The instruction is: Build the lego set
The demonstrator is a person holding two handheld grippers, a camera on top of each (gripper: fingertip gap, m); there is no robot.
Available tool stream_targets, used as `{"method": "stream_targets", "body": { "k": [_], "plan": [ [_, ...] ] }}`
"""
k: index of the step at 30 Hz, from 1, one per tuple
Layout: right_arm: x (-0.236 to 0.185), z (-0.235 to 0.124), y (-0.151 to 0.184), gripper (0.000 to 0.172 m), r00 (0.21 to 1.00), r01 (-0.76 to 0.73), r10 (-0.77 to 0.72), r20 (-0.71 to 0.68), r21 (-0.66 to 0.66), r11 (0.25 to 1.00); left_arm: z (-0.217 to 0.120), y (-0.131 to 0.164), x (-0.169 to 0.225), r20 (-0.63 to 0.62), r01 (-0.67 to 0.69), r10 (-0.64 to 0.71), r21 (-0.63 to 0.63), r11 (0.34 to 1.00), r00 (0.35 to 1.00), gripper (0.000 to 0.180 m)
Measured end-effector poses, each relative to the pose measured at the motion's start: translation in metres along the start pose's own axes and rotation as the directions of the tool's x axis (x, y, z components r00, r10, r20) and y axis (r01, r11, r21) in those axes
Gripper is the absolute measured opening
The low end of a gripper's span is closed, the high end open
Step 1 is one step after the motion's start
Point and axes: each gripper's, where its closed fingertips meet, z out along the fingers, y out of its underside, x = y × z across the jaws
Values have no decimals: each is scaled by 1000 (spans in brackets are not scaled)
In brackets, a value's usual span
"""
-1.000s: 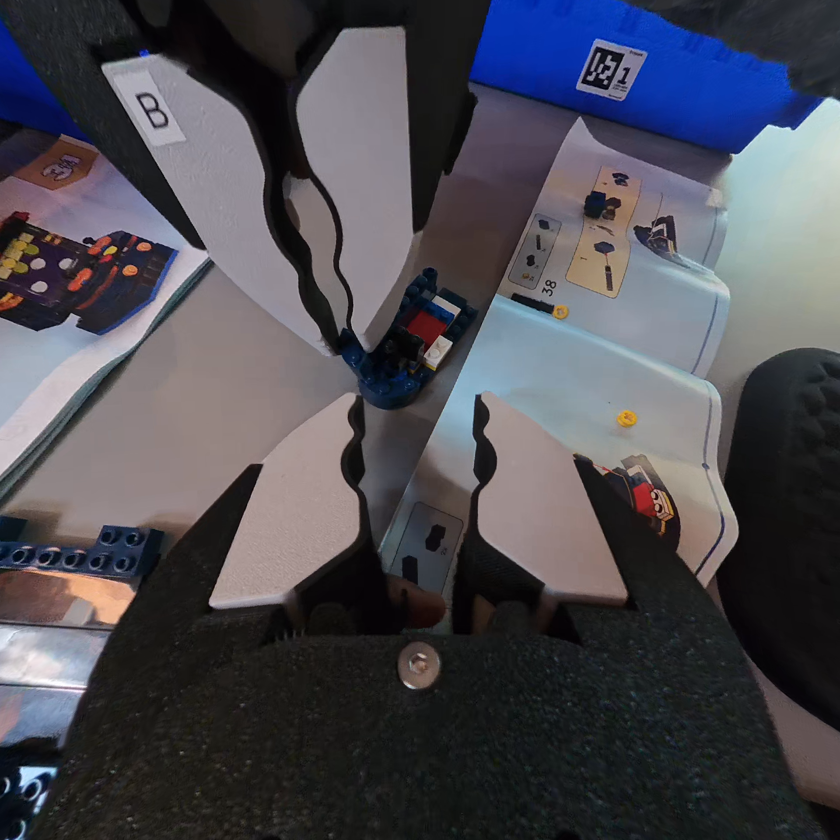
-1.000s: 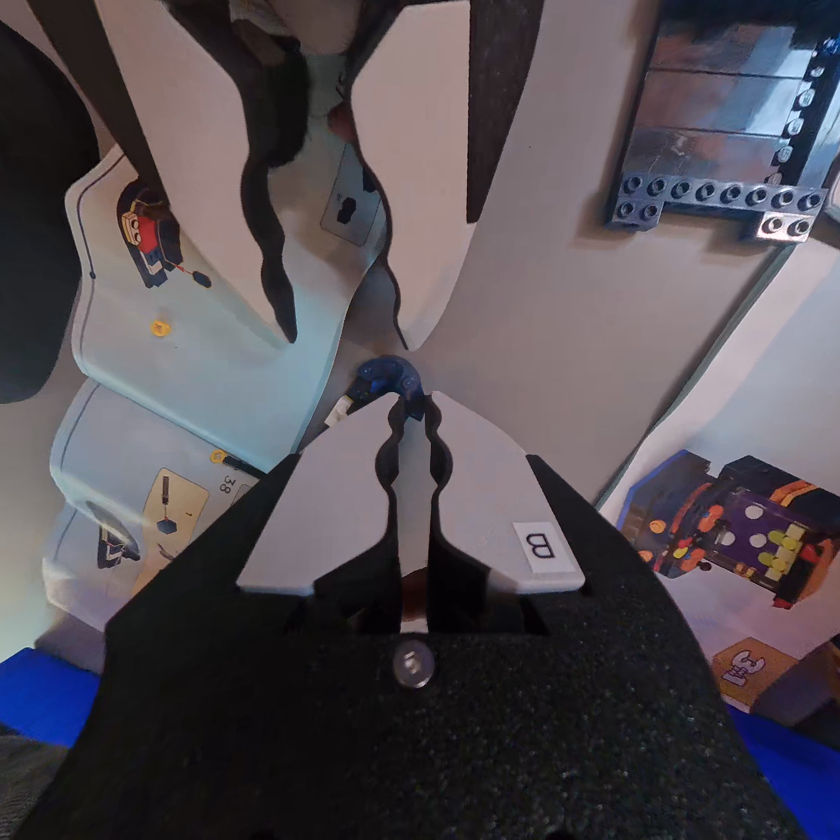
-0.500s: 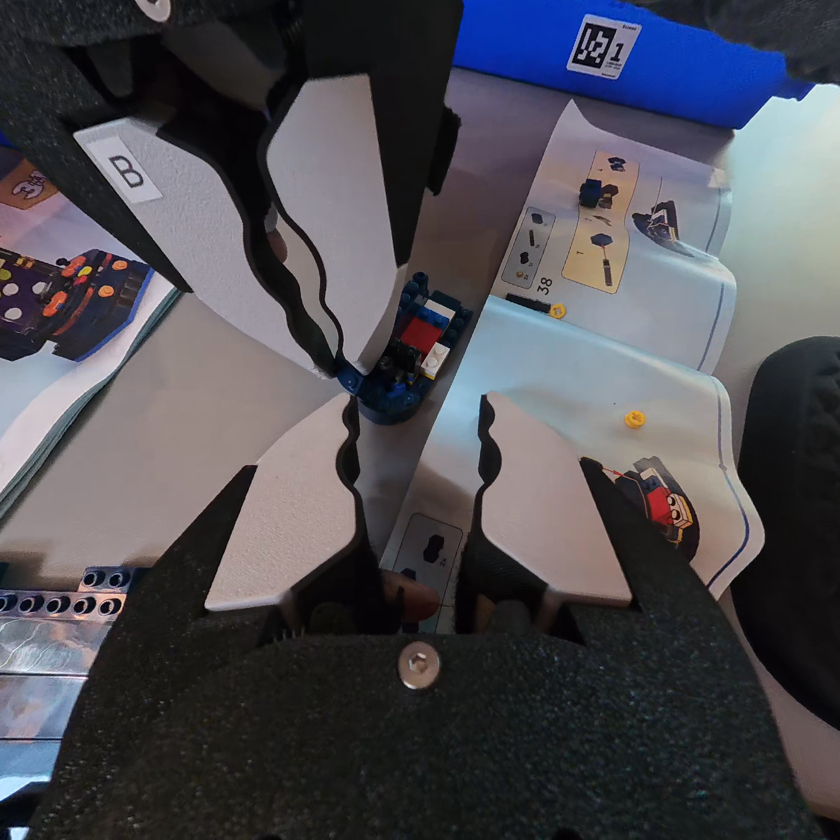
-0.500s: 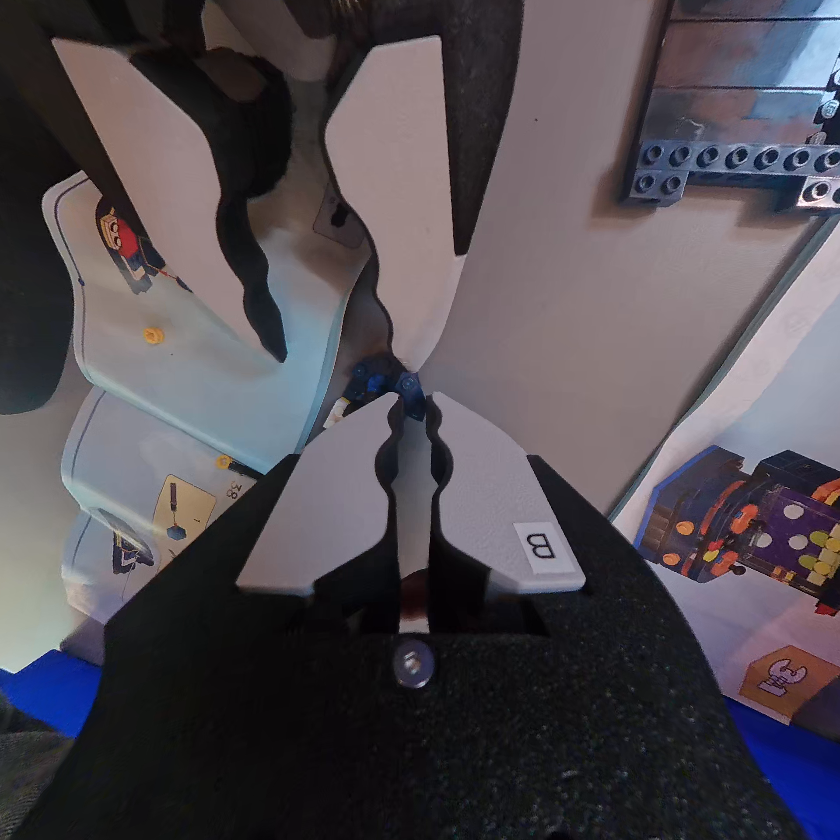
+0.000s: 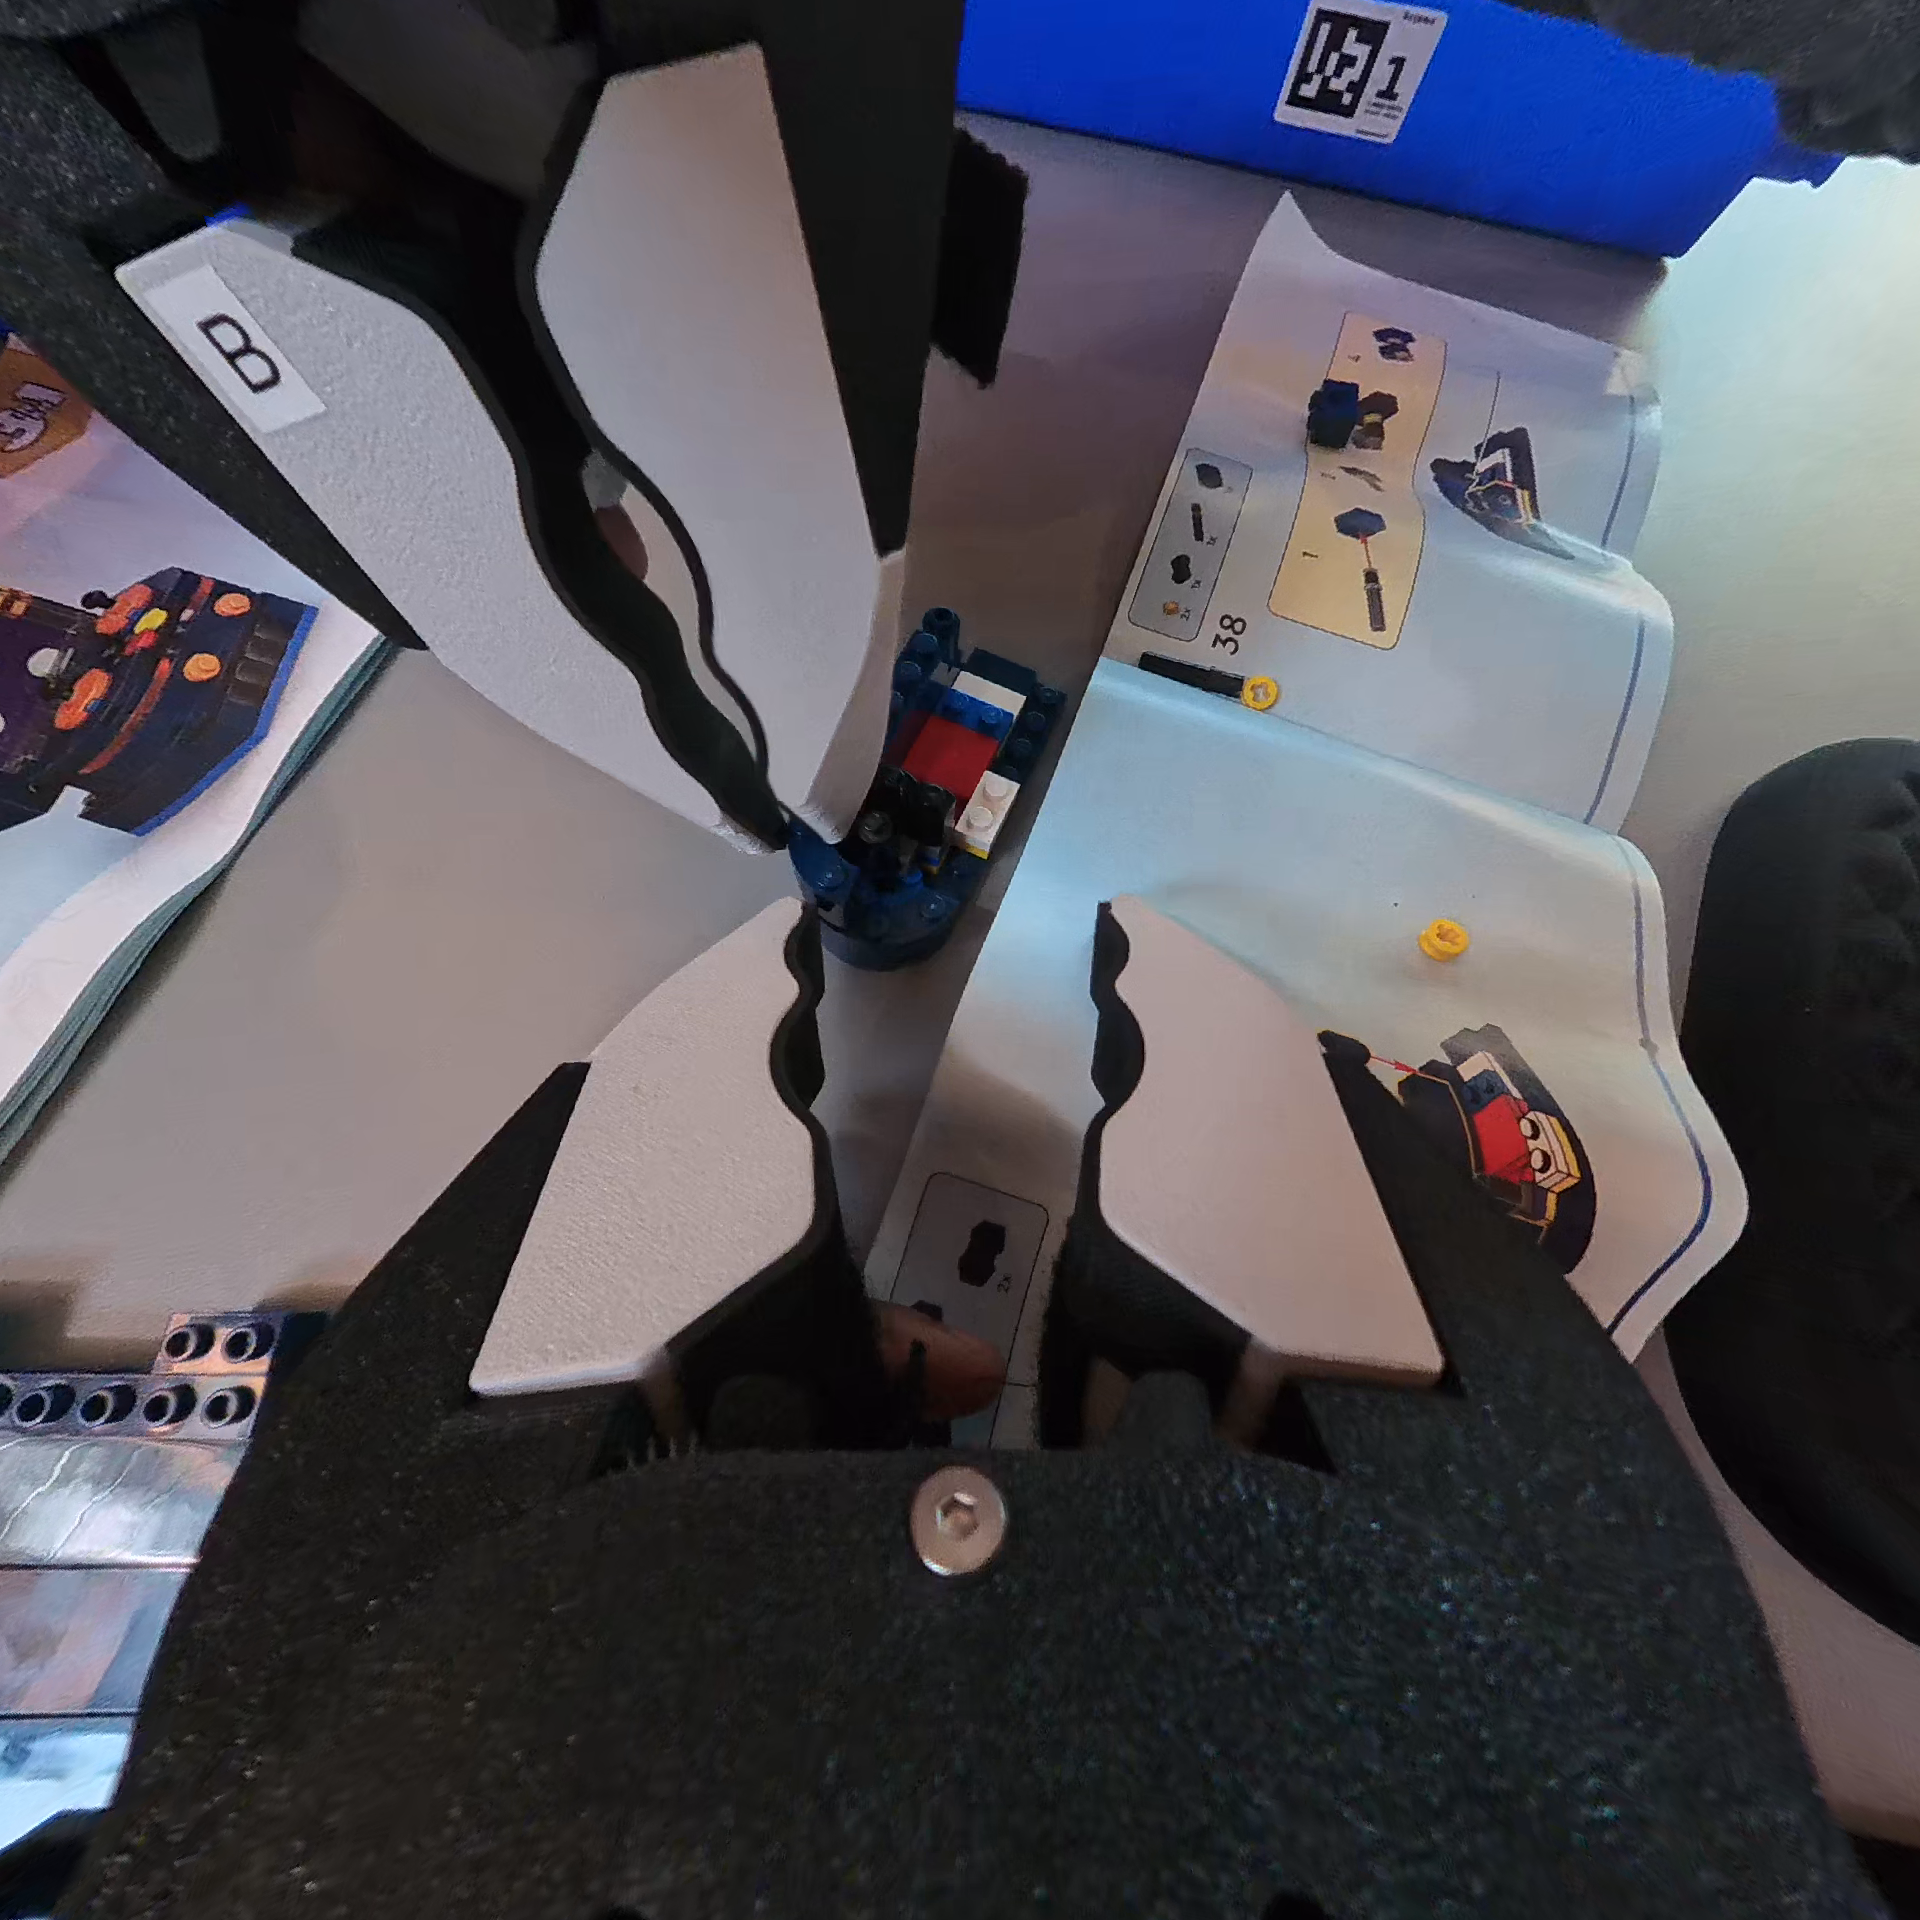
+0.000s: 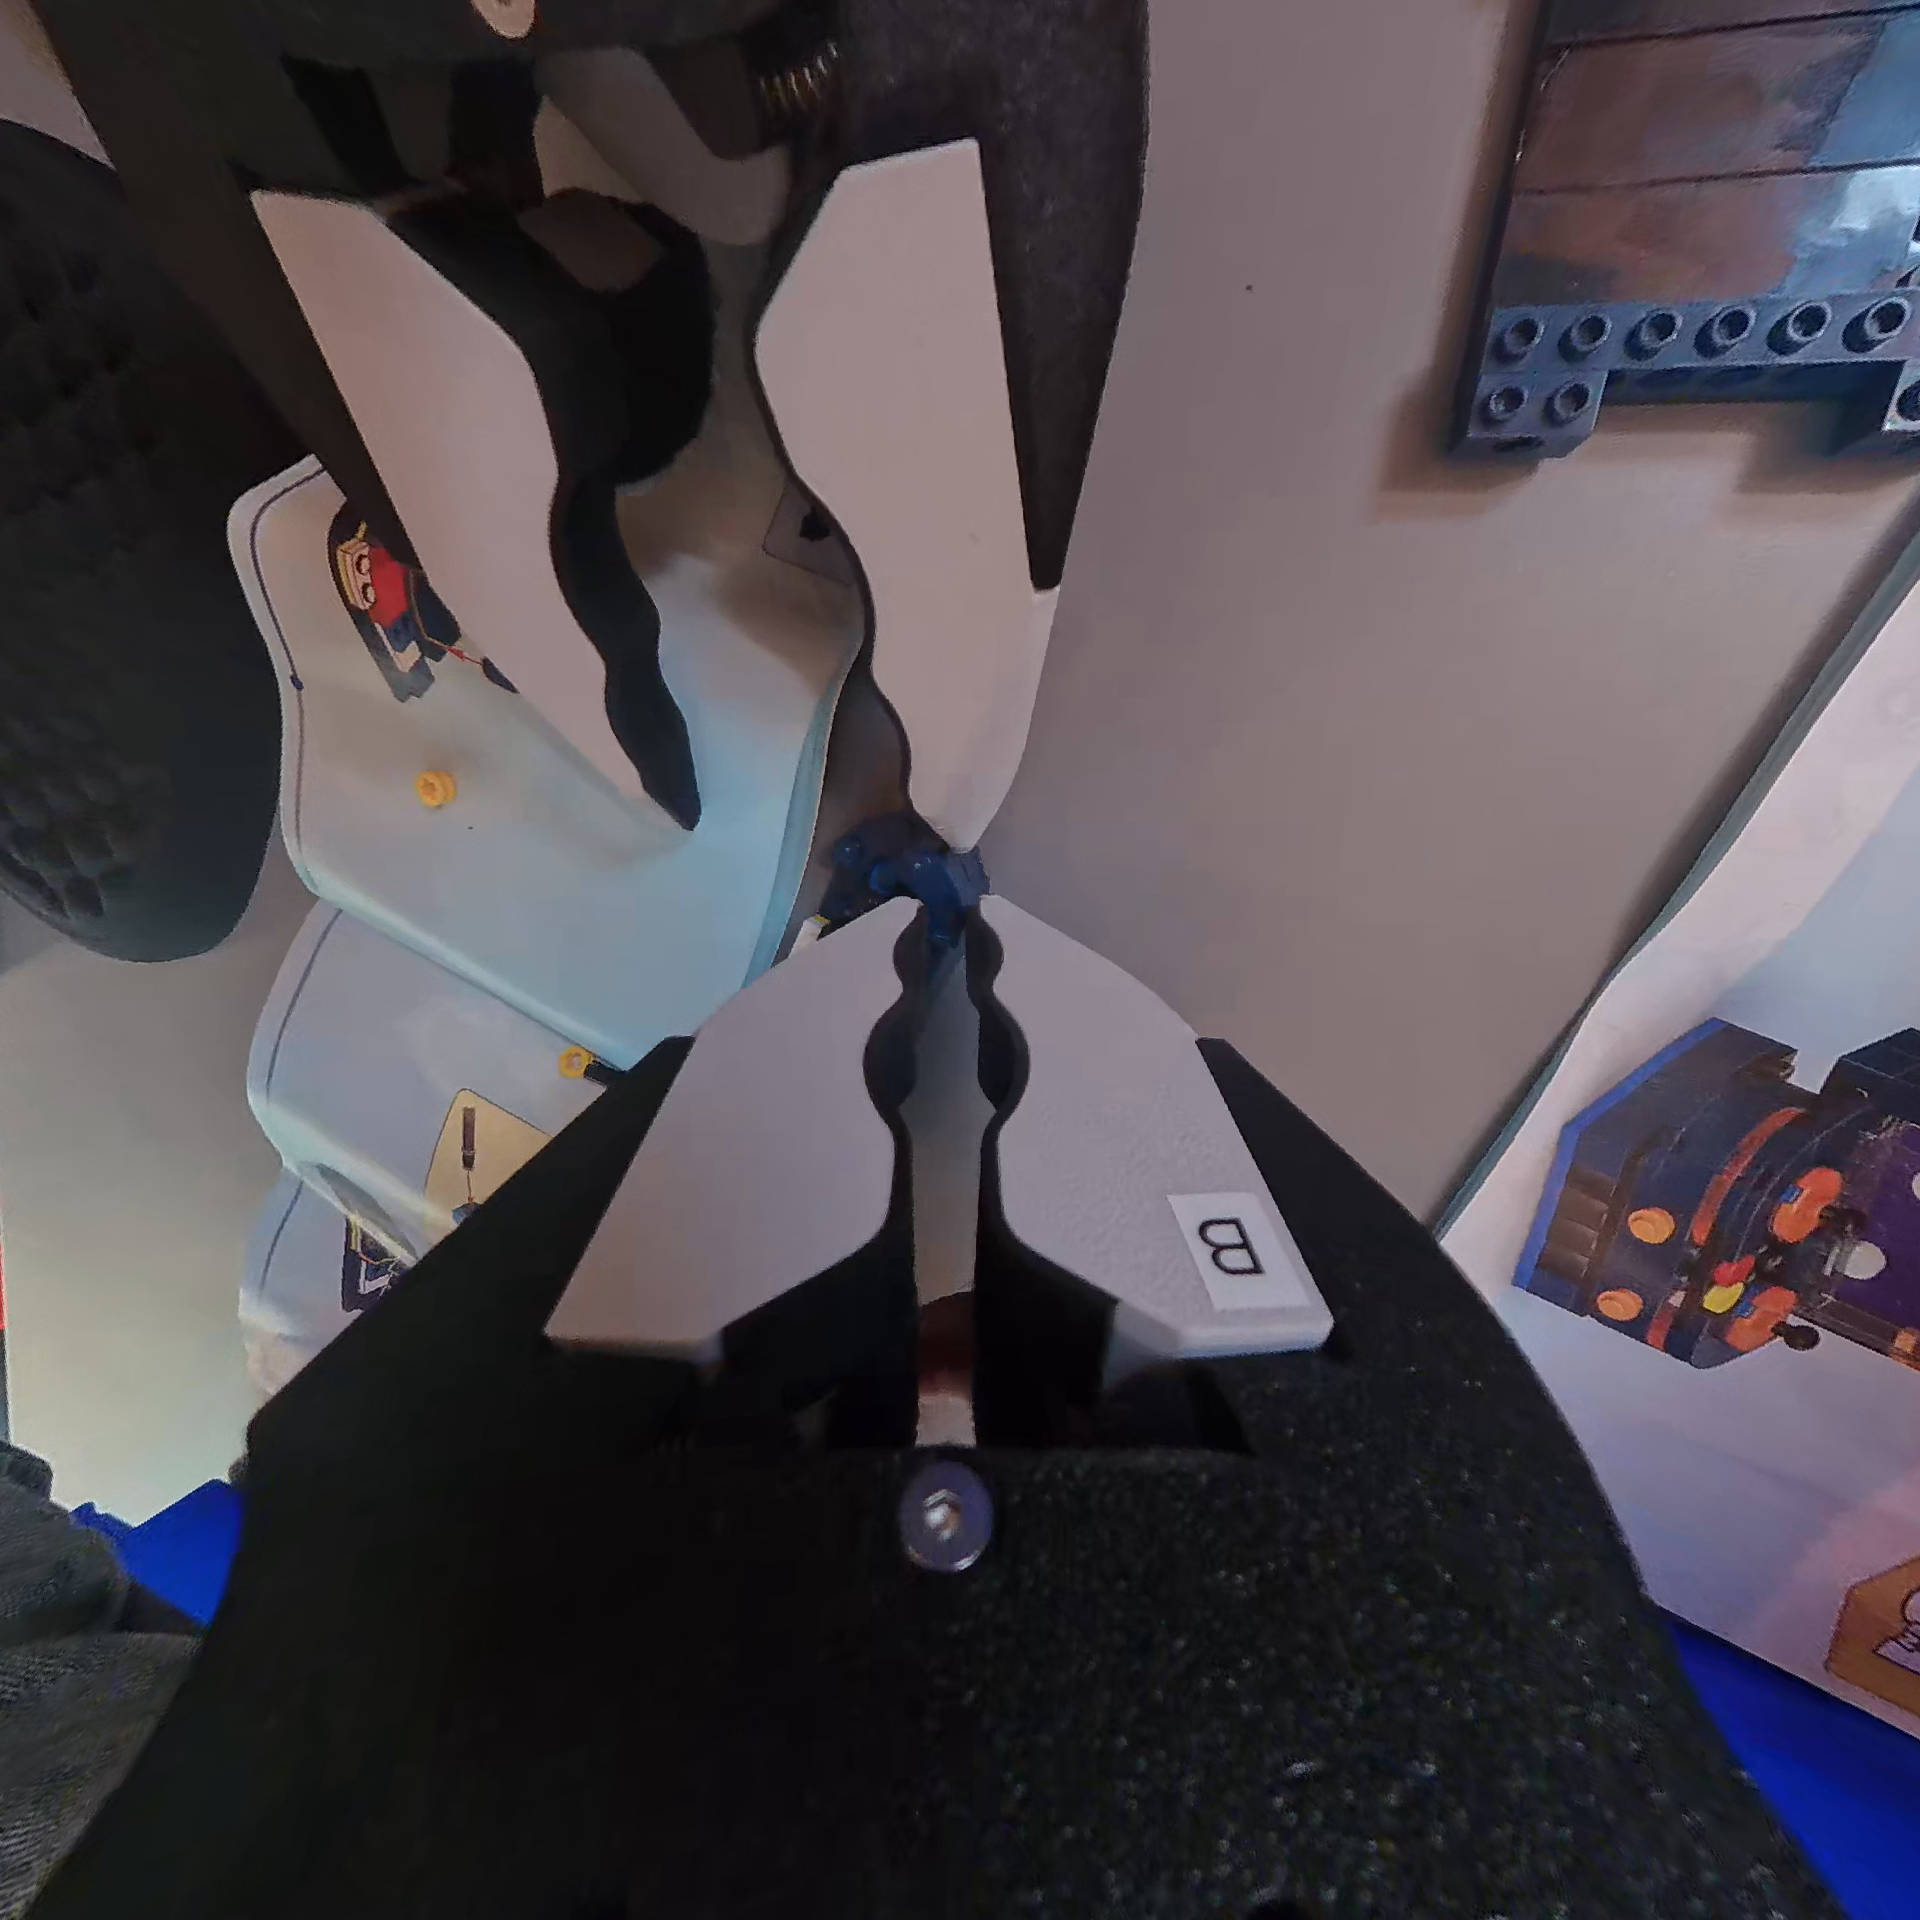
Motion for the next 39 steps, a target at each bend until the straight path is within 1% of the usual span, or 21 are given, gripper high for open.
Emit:
{"method": "stream_targets", "body": {
  "k": [11,14,16,19,23,27,30,35,39],
  "plan": [
    [-1,1,-1,5,1000,-1,1,-15,-1,1000,-1,-1,0,6,-15,15,7,1000,1000,50],
    [-1,1,-1,5,1000,1,-1,-24,-9,1000,-4,-6,-2,46,-86,84,43,995,995,50],
    [-1,1,-1,5,1000,1,-1,-24,-10,1000,-5,-9,-1,67,-143,139,55,988,988,47],
    [-1,1,-2,5,1000,2,-2,-25,-7,1000,-2,-8,1,73,-179,175,44,983,982,40],
    [-1,1,-2,5,999,2,-2,-37,-5,1000,-2,-8,-1,86,-162,157,43,986,984,36],
    [-1,1,-2,5,999,-7,7,-47,-1,1000,-2,-8,-1,90,-160,157,37,986,984,36],
    [-1,1,-1,5,998,-35,35,-54,-9,999,-2,-8,-3,109,-150,146,31,988,983,31],
    [-1,1,-1,5,995,-57,55,-83,-25,998,-2,-8,-3,105,-143,139,30,989,985,31],
    [-1,2,-1,5,996,-71,69,-65,-39,997,-2,-8,-4,109,-128,124,35,991,986,29]
  ]
}}
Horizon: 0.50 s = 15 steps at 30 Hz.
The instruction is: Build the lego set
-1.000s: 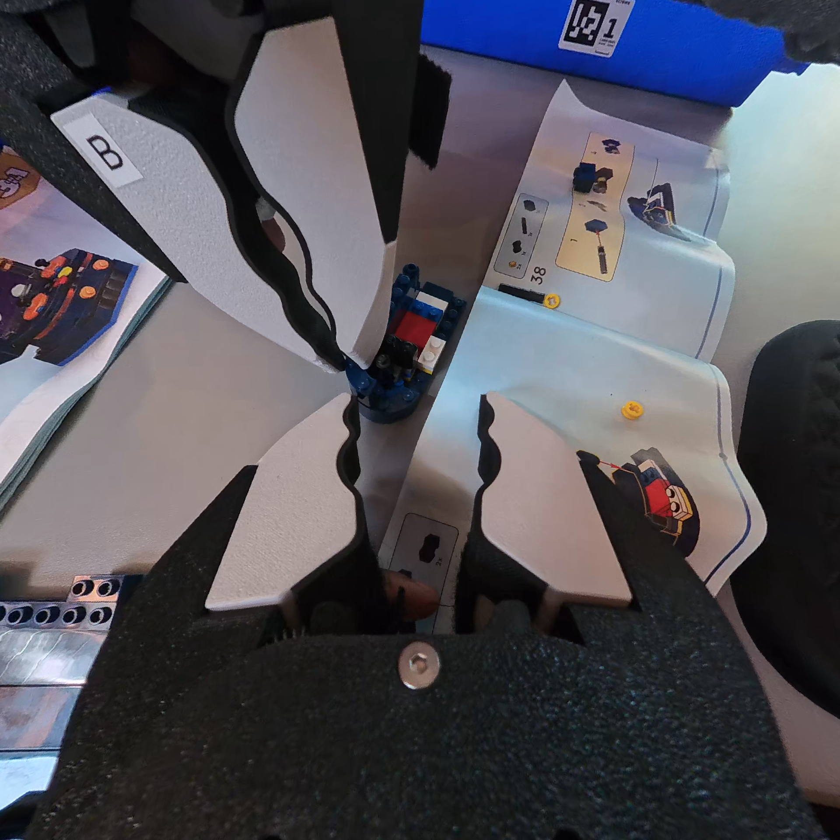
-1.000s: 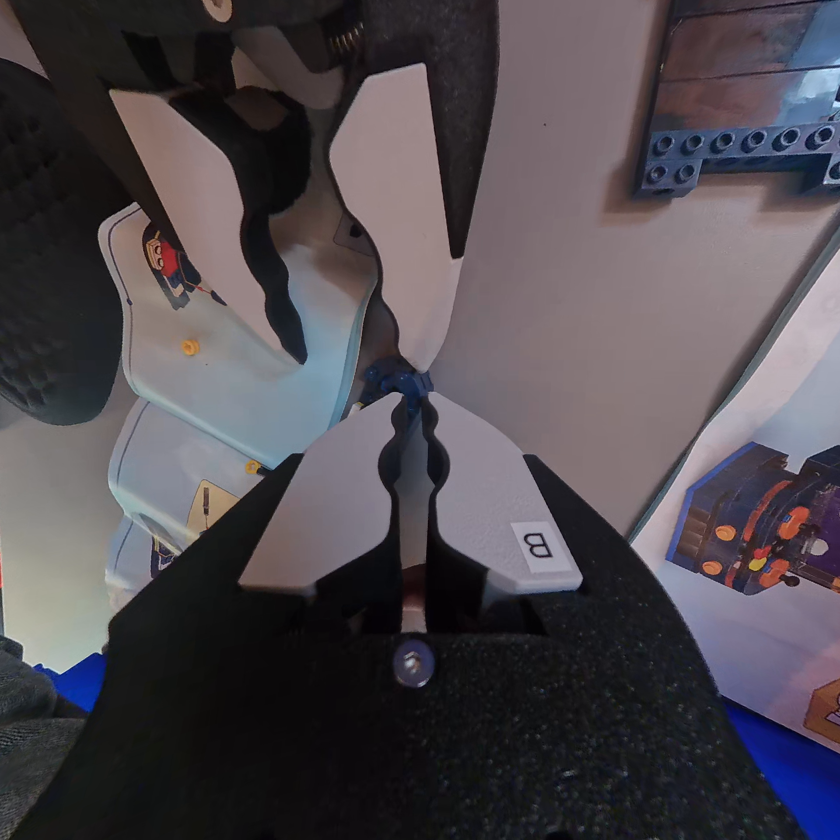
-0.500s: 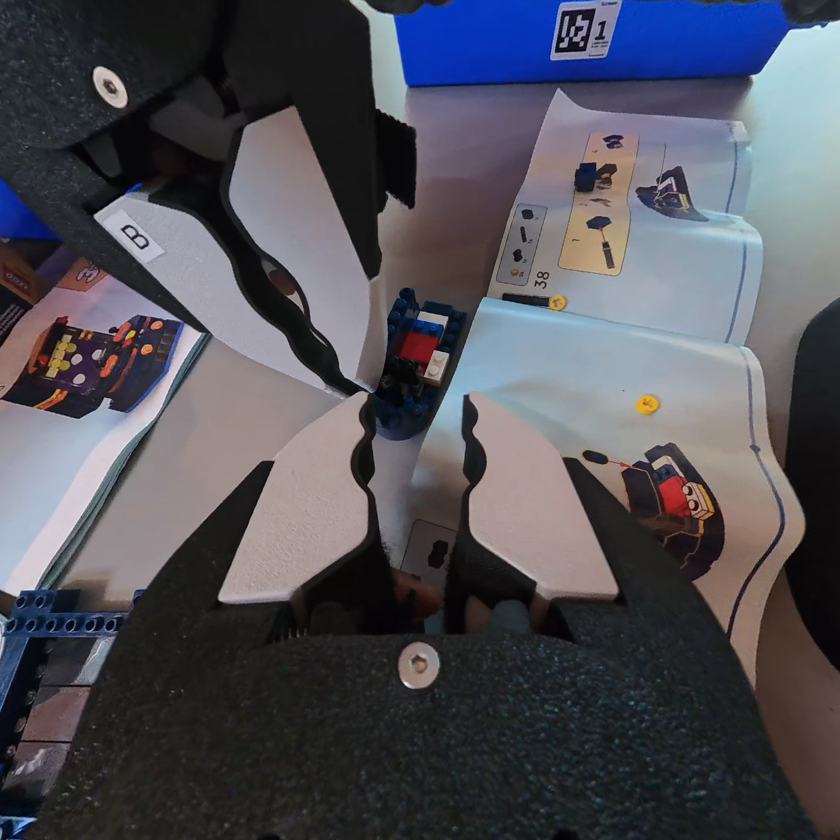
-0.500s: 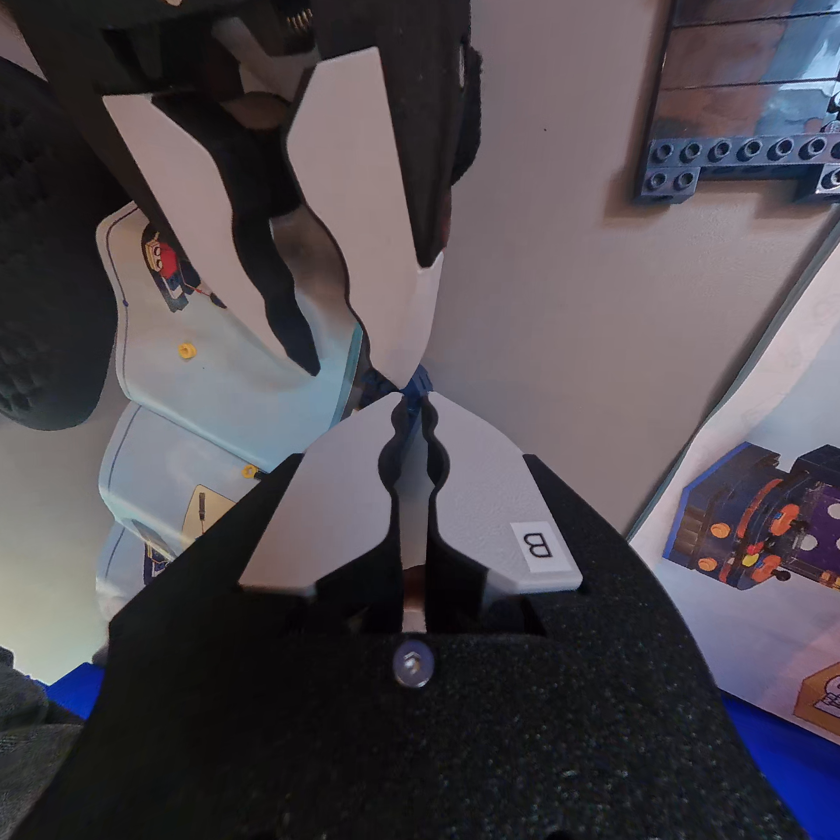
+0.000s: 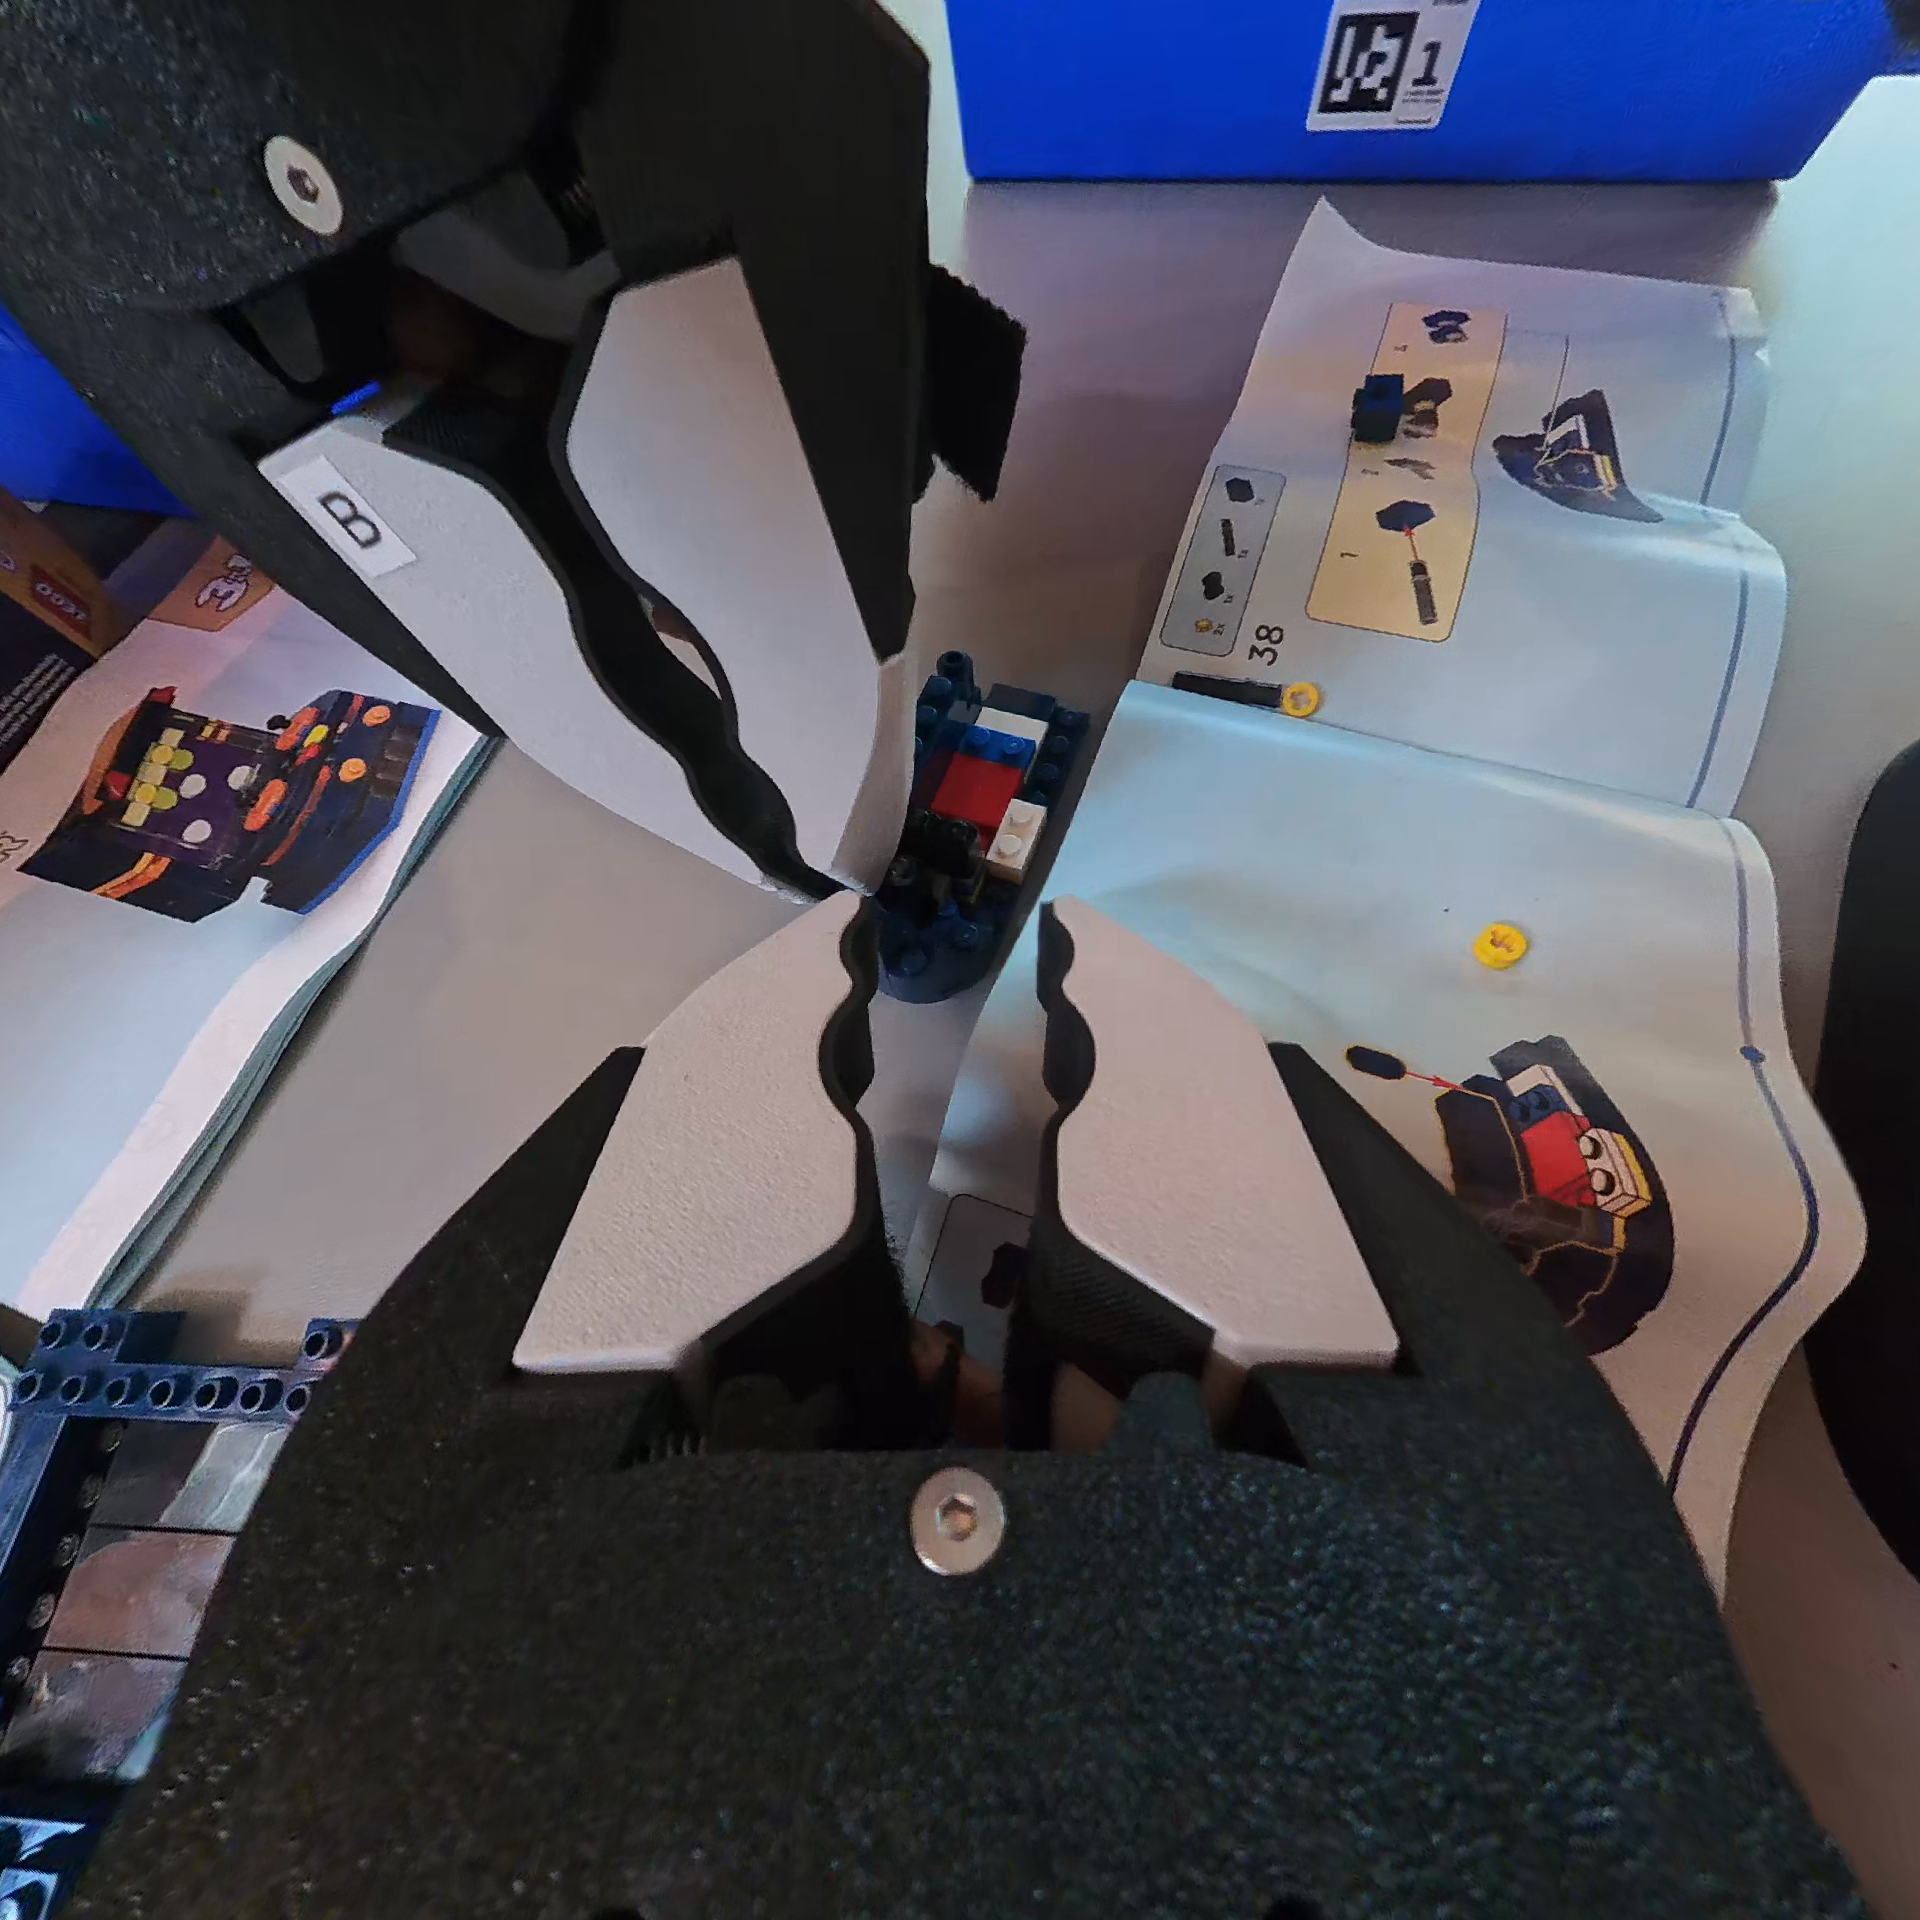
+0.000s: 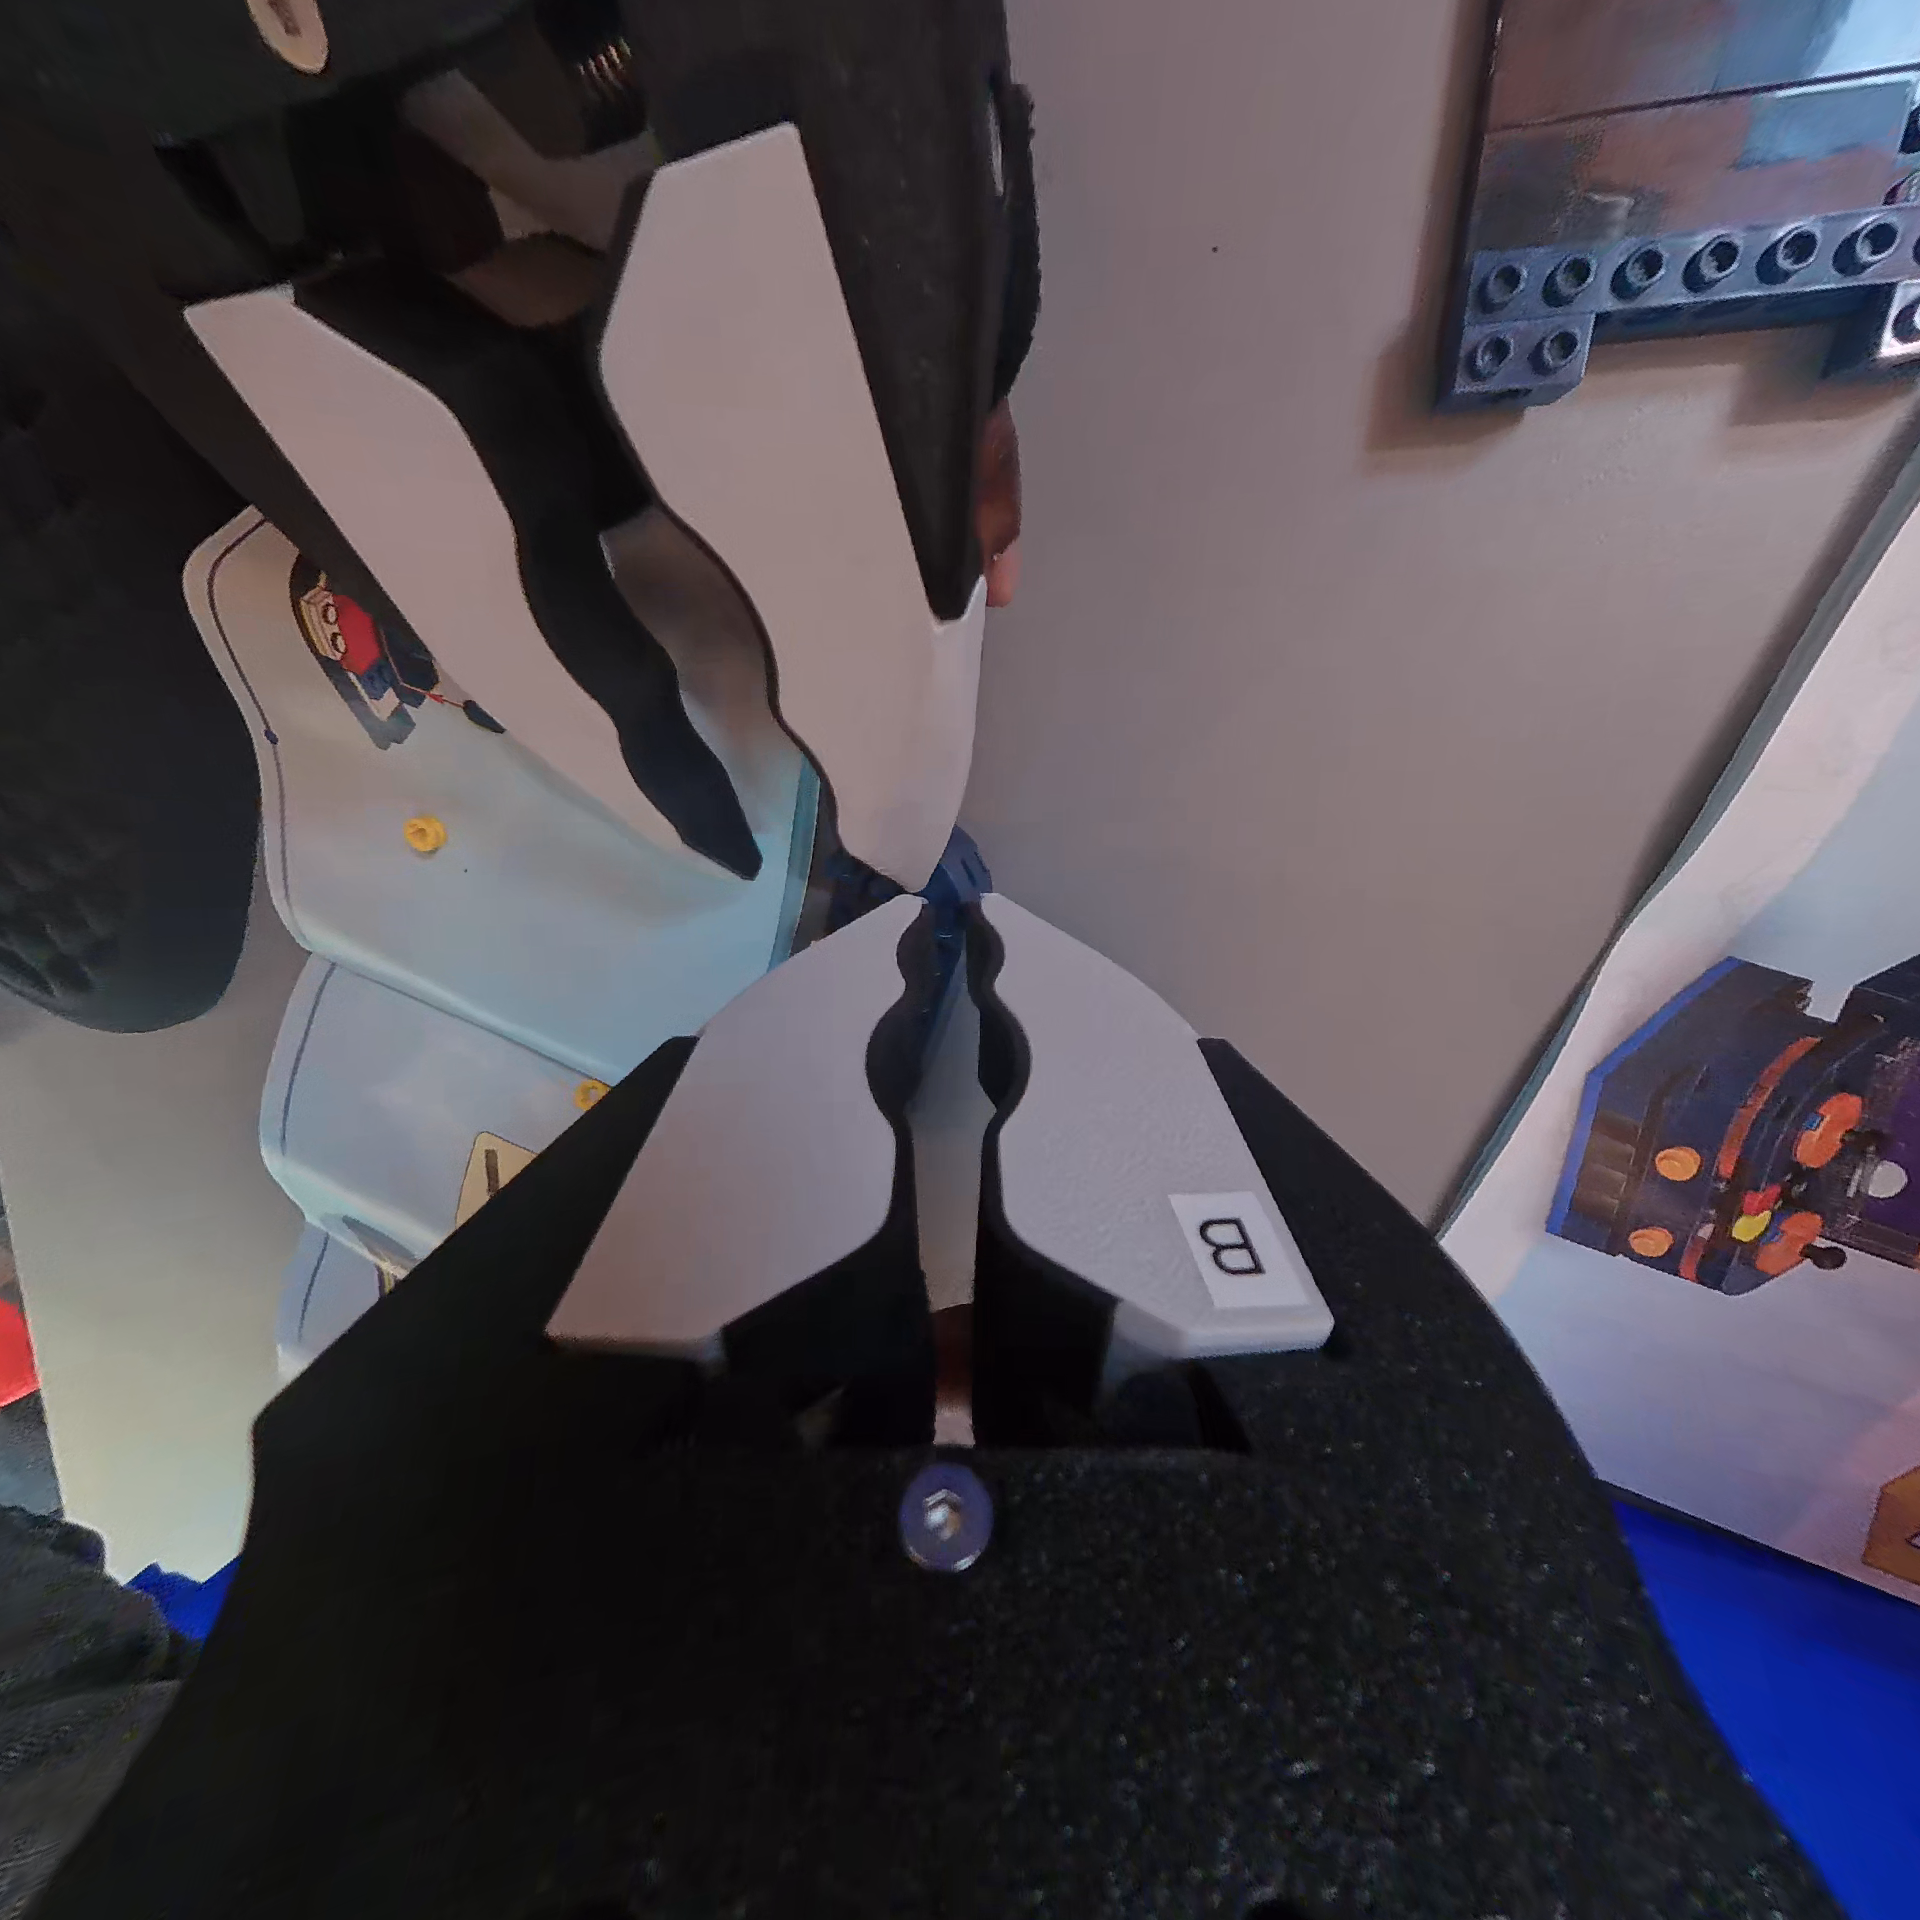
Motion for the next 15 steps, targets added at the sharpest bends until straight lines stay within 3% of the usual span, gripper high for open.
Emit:
{"method": "stream_targets", "body": {
  "k": [8,15],
  "plan": [
    [-1,1,1,6,987,-78,86,133,-61,995,0,0,0,1,18,-18,1,1000,1000,29],
    [-2,2,1,6,977,-120,131,167,-78,990,0,1,-2,21,23,-23,-1,1000,1000,25]
  ]
}}
